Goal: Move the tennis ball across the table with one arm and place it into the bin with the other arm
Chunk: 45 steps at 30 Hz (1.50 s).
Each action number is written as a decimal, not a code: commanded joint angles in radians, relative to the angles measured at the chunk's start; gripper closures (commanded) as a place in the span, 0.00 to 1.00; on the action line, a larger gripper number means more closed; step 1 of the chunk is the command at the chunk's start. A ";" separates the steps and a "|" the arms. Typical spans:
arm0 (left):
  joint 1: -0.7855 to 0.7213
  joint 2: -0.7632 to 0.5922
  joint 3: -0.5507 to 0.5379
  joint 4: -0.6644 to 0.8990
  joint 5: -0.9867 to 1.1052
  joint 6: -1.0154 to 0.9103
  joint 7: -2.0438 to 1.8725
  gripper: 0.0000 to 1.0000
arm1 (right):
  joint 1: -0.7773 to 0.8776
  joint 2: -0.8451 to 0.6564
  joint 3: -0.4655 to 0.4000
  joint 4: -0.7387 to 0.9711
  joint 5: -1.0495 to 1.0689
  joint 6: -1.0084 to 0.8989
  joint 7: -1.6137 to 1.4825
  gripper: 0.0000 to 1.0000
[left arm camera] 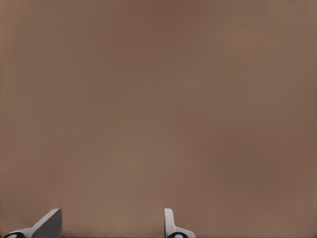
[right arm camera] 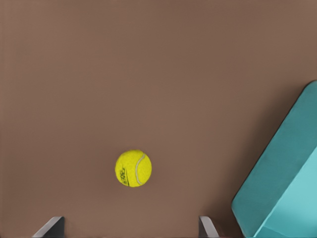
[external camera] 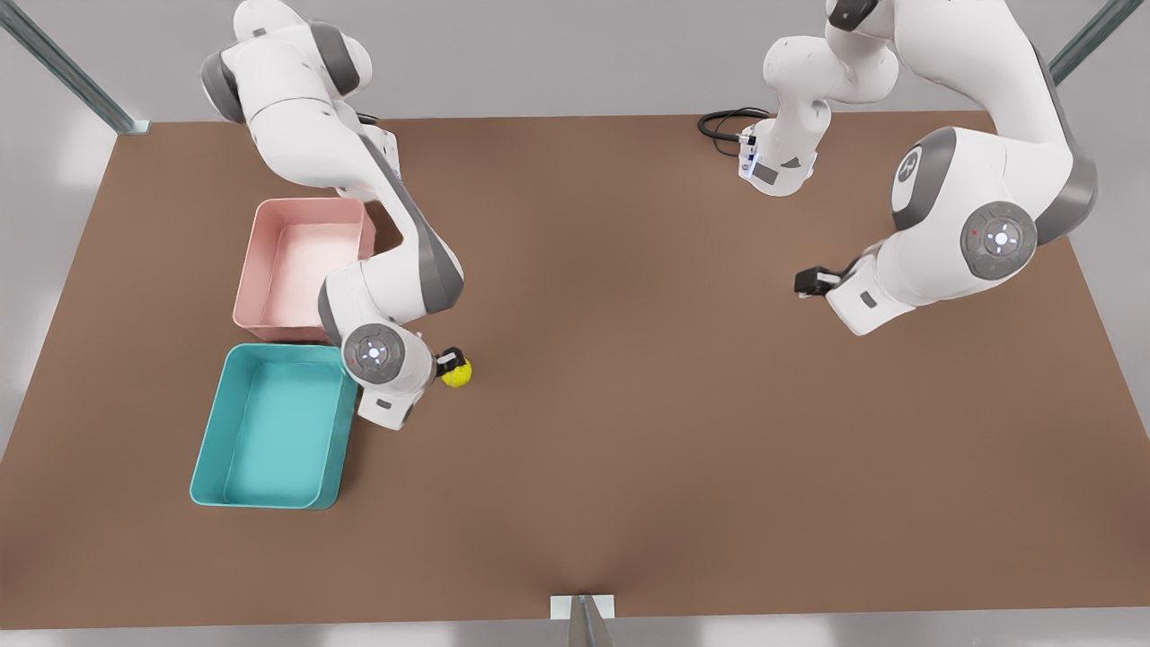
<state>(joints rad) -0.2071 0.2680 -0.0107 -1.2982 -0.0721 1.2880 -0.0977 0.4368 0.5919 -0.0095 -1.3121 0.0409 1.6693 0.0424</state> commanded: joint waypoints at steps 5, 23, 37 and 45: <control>0.005 0.002 0.000 0.000 0.002 -0.007 -0.341 0.00 | 0.017 -0.029 -0.001 -0.180 0.076 0.326 0.522 0.00; 0.003 0.007 0.002 0.000 0.000 -0.010 -0.344 0.00 | -0.007 -0.110 -0.001 -0.507 0.062 0.563 0.395 0.00; 0.006 0.007 0.002 0.000 0.000 -0.012 -0.341 0.00 | 0.028 -0.078 0.000 -0.621 0.071 0.745 0.398 0.00; 0.008 0.014 0.002 -0.006 -0.003 -0.015 -0.343 0.00 | 0.025 -0.053 0.000 -0.627 0.071 0.757 0.390 0.00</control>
<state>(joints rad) -0.1992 0.2828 -0.0091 -1.3047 -0.0751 1.2755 -0.4120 0.4618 0.5387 -0.0092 -1.9392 0.1105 2.4086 0.4238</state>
